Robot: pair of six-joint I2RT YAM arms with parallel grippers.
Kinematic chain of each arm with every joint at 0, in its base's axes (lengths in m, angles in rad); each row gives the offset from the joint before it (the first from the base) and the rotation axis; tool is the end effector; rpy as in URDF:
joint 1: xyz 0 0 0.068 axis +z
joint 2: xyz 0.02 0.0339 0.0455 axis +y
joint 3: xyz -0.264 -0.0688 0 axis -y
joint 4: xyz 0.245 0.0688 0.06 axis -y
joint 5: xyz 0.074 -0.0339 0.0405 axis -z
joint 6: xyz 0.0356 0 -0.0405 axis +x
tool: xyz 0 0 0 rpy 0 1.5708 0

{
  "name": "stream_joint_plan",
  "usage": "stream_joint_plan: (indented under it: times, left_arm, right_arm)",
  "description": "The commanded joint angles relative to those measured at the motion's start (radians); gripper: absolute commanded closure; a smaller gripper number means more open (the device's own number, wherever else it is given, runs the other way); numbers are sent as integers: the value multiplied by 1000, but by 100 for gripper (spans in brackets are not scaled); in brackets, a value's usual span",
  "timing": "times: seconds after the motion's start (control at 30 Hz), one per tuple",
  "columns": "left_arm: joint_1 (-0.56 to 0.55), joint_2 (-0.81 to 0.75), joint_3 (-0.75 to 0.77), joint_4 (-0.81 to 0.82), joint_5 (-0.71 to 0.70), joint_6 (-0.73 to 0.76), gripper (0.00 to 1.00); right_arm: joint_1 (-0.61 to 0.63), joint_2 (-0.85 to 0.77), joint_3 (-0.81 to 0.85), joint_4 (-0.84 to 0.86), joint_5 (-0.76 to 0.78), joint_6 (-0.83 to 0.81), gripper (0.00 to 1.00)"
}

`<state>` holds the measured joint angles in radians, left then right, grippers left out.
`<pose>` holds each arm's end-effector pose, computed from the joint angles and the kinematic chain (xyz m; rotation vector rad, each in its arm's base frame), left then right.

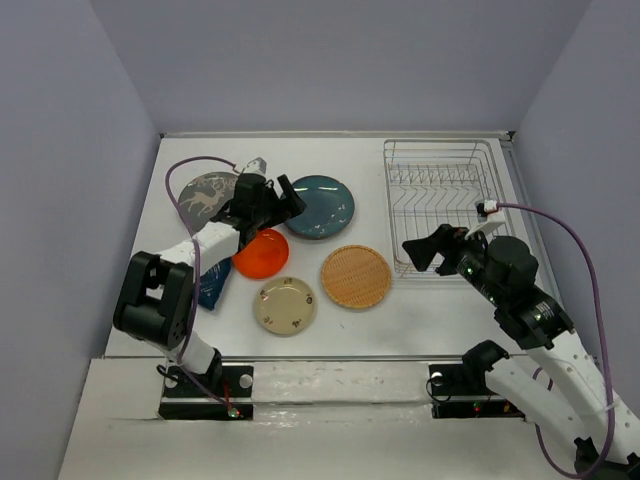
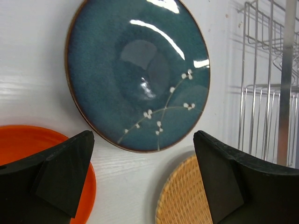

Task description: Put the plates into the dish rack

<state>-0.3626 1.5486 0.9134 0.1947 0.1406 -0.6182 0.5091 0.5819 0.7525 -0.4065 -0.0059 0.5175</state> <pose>0.3215 -0.1273 0.2338 -0.1737 2.0841 -0.7538 0.1198 0.0671 0.3337 0.0035 1.8685 0.7279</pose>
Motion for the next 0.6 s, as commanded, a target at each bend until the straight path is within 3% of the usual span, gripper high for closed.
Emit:
stream_joint_plan:
  times: [0.0,0.57]
  left_arm:
    - [60,39,77,54,-78,17,1]
    - [119,352,274,6,60,54,1]
  right_arm:
    - [-3,-8,-8,61,-45,4,9]
    - [-3,-40,-39,61,-34,13,9]
